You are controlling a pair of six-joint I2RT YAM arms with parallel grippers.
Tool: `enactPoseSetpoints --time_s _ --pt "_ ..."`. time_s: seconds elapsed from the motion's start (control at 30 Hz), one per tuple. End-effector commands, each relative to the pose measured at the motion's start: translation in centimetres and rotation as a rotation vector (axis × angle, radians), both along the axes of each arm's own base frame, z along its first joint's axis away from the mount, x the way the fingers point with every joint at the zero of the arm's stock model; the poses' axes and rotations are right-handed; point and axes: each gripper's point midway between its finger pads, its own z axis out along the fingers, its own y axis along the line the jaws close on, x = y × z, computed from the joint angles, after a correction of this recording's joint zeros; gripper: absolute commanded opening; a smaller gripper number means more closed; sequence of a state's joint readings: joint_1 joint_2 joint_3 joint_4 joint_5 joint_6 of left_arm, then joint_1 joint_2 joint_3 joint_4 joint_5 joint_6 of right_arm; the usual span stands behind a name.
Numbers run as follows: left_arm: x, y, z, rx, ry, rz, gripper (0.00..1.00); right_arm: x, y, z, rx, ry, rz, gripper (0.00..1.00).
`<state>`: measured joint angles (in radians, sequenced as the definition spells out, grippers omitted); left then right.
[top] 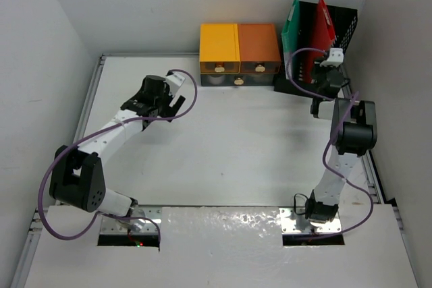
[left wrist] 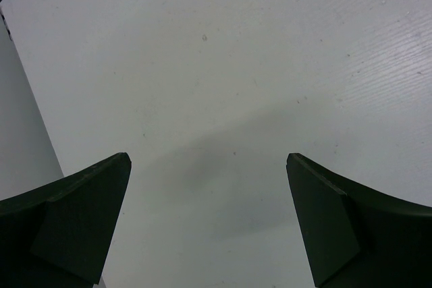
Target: Organize the desk
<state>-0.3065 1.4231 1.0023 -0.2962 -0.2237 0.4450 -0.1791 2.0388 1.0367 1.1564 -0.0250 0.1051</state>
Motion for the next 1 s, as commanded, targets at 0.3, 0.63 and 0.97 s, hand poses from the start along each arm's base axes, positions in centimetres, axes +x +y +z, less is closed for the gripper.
enactPoseSetpoints --time_s 0.3,0.63,0.97 --pt "0.7 -0.3 2.3 -0.027 -0.032 -0.005 1.0 -3.3 -0.6 8.4 0.075 0.024 -0.042 0.99" --pt "0.7 2.0 3.0 -0.062 -0.047 0.094 1.0 -13.5 3.6 5.5 0.504 0.158 -0.01 0.99" --pt "-0.7 4.8 0.3 -0.153 0.012 0.125 1.0 -21.7 5.1 -5.6 0.612 0.401 -0.099 0.99"
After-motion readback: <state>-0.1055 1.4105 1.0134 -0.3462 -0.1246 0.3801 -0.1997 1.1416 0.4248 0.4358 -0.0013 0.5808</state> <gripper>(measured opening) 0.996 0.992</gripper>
